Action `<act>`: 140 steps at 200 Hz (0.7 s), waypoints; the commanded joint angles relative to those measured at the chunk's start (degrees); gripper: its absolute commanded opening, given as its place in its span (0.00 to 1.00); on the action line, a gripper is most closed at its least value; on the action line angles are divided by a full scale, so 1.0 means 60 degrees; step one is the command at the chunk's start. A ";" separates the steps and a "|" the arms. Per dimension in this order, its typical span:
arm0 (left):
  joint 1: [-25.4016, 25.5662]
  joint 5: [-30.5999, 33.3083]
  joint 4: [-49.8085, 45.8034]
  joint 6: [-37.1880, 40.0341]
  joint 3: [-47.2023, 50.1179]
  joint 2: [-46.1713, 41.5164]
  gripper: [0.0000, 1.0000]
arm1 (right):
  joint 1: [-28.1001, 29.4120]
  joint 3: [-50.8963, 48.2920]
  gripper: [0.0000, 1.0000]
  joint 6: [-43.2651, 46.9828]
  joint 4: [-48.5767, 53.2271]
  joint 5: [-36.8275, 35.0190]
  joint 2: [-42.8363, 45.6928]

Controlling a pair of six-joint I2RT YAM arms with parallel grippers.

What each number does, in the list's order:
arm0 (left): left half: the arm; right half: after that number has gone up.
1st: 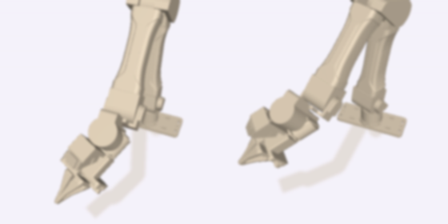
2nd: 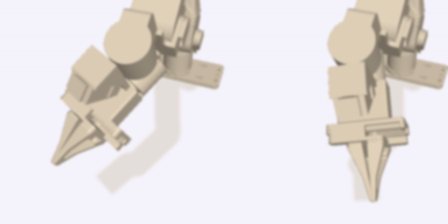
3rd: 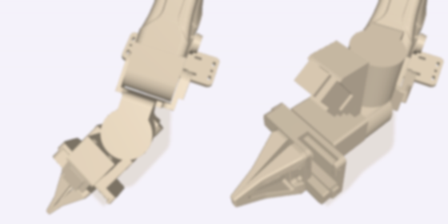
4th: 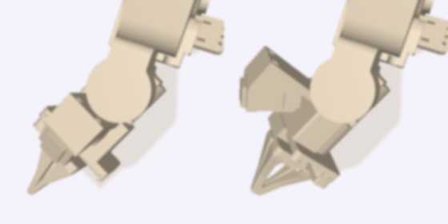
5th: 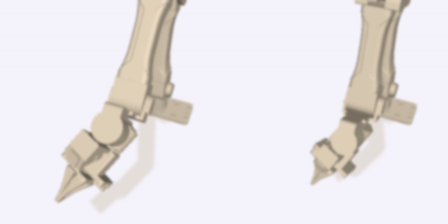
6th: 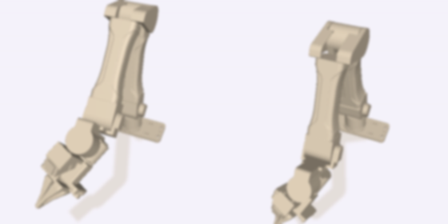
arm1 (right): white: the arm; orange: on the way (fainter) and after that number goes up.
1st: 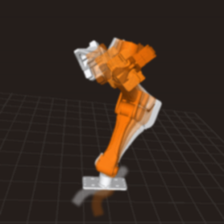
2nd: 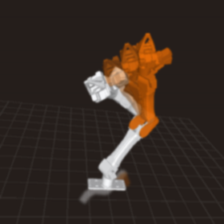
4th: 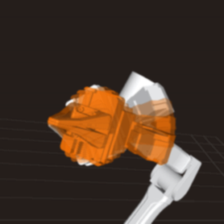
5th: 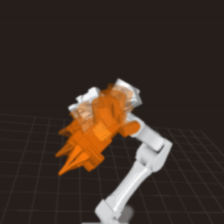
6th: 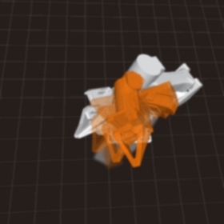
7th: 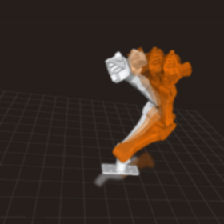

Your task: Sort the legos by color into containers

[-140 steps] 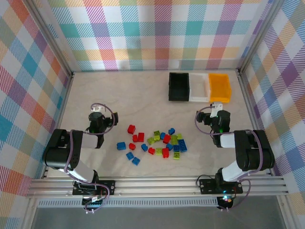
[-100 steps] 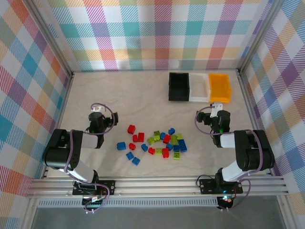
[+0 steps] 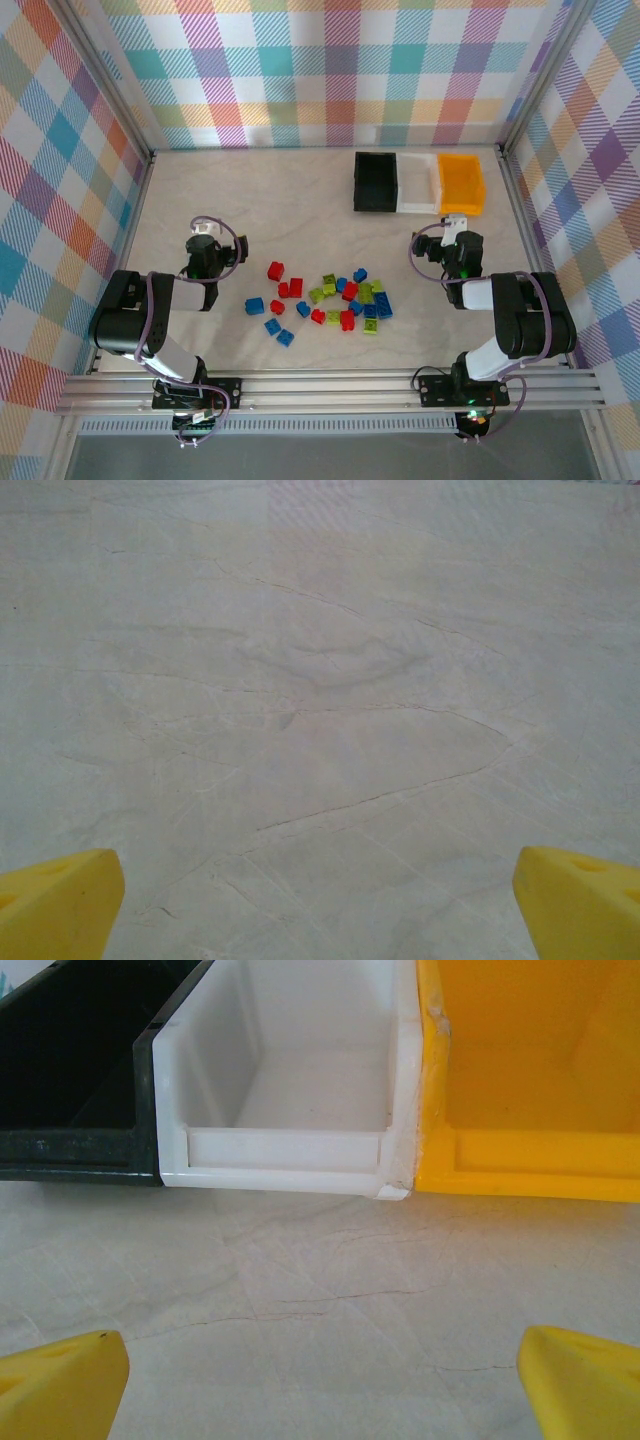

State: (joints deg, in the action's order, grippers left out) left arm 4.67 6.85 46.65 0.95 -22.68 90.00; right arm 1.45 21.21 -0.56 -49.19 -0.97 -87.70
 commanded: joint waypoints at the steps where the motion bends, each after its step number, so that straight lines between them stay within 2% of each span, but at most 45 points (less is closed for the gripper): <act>1: -0.0098 -0.0142 0.0030 0.0109 -0.0176 -0.0049 1.00 | -0.0016 0.0215 1.00 0.0122 -0.0145 0.0162 -0.0076; 140: -0.0118 -0.0175 -0.0005 0.0094 -0.0216 -0.0047 1.00 | -0.0096 0.0342 1.00 -0.0020 0.0076 0.0143 -0.0105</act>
State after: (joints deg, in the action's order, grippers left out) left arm 4.67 6.85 46.65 0.95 -22.68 90.00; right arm 1.45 21.43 -0.58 -48.75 -0.97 -87.70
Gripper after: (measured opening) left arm 0.998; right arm 0.996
